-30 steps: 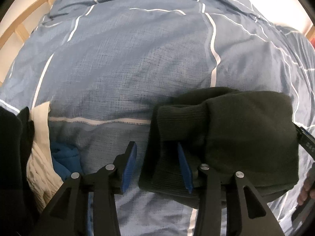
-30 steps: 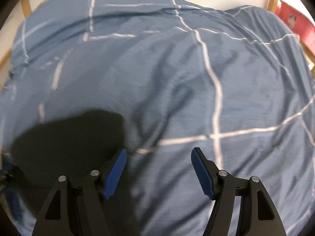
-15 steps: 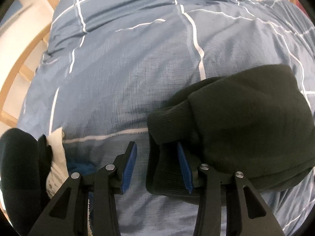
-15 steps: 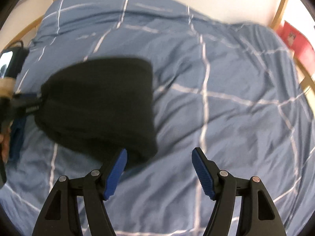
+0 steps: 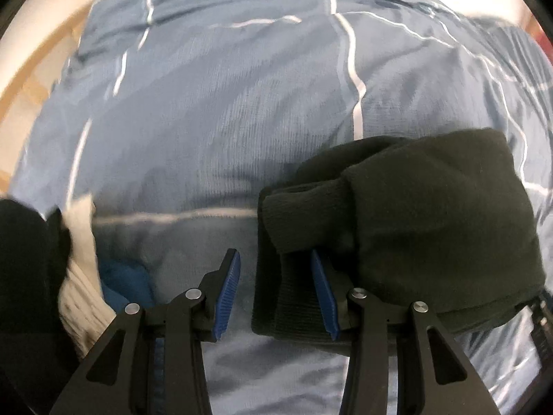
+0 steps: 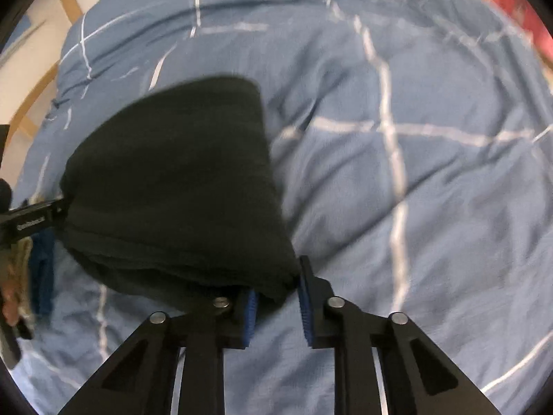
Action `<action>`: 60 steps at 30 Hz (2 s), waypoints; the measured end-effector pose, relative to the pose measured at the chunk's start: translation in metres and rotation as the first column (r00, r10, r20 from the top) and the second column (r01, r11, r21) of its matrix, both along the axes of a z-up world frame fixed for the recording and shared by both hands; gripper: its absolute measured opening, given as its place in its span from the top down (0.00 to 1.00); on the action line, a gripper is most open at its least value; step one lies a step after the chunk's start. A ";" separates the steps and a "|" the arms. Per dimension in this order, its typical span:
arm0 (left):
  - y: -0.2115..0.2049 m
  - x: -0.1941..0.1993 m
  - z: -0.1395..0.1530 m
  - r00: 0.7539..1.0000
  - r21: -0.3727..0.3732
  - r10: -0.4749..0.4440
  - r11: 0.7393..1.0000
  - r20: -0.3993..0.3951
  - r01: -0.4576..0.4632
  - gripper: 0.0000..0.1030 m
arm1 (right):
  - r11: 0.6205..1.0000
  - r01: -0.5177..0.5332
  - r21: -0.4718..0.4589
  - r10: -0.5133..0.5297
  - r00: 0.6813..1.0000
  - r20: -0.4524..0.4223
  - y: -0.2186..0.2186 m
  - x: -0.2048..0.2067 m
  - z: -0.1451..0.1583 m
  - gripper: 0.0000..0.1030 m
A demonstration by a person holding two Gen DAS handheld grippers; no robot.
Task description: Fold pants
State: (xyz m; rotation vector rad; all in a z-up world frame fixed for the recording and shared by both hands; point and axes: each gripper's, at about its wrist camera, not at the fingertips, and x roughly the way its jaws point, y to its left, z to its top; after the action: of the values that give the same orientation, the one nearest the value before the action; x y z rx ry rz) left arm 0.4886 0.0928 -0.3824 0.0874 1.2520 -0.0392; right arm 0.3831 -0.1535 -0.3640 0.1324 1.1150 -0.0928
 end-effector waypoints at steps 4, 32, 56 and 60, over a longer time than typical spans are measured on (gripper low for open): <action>0.004 -0.003 0.001 0.999 -0.053 0.017 0.998 -0.028 -0.018 0.59 | 0.996 0.010 -0.086 -0.010 1.000 -0.007 0.007 -0.008 0.007 0.85; 0.007 -0.071 0.071 0.980 -0.059 0.082 0.996 0.181 -0.073 0.18 | 0.994 0.045 -0.097 -0.051 0.997 -0.058 -0.015 -0.035 0.057 0.29; 0.014 -0.034 -0.018 0.981 -0.287 0.176 0.947 0.079 -0.147 0.11 | 0.994 -0.041 0.103 0.039 0.999 0.027 -0.025 0.055 -0.016 0.10; 0.016 -0.028 -0.029 0.982 -0.326 0.182 0.933 0.052 -0.155 0.09 | 0.994 -0.064 0.084 0.063 0.998 0.021 -0.020 0.061 -0.027 0.10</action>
State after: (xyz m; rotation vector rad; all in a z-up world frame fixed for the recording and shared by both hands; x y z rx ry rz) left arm 0.4605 0.1086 -0.4113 -0.2988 1.1534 -0.0889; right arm 0.4444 -0.1737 -0.3912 0.1728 1.1039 0.0126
